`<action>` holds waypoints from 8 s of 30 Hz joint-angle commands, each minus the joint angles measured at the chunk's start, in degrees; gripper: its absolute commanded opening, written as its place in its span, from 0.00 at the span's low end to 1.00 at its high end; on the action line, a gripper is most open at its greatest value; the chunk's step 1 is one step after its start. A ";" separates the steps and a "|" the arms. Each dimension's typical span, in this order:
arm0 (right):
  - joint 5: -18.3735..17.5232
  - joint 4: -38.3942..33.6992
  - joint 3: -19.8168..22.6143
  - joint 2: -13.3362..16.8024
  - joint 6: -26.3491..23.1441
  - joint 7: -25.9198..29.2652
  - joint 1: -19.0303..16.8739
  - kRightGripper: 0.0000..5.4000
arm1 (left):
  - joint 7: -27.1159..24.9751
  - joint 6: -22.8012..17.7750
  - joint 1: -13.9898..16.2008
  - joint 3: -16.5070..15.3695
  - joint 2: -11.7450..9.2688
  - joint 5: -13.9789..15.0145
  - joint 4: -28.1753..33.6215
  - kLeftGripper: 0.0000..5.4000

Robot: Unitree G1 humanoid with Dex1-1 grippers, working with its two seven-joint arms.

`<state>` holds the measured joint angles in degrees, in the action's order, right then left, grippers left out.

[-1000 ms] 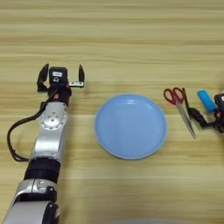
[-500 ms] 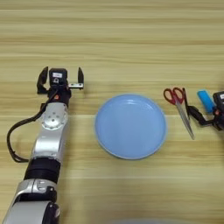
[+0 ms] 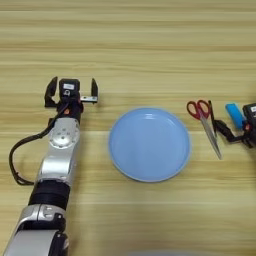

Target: Move the objects on the table

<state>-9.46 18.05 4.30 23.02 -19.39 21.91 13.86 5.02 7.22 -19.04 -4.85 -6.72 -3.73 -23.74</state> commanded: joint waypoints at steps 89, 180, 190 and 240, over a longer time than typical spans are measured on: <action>-0.89 -32.82 -23.51 -15.25 -18.47 -3.05 -7.65 0.26 | 0.86 -1.56 0.44 0.05 1.10 -0.28 2.54 1.00; 2.82 -17.53 -5.09 -15.02 6.77 -8.01 -0.42 0.99 | 0.62 -1.33 0.90 -0.04 1.07 -0.17 3.29 1.00; 2.13 -6.14 -2.24 -12.47 13.75 -5.33 3.44 0.99 | 0.58 -1.22 0.97 -0.07 1.03 -0.23 3.30 1.00; 3.79 -0.77 -1.87 -11.40 16.77 -5.05 5.60 0.99 | 1.29 -3.24 2.15 0.81 2.67 0.08 8.19 1.00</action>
<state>-5.99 16.26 2.11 11.15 -3.14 16.85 17.76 5.97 5.21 -17.12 -4.26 -4.96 -4.03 -16.84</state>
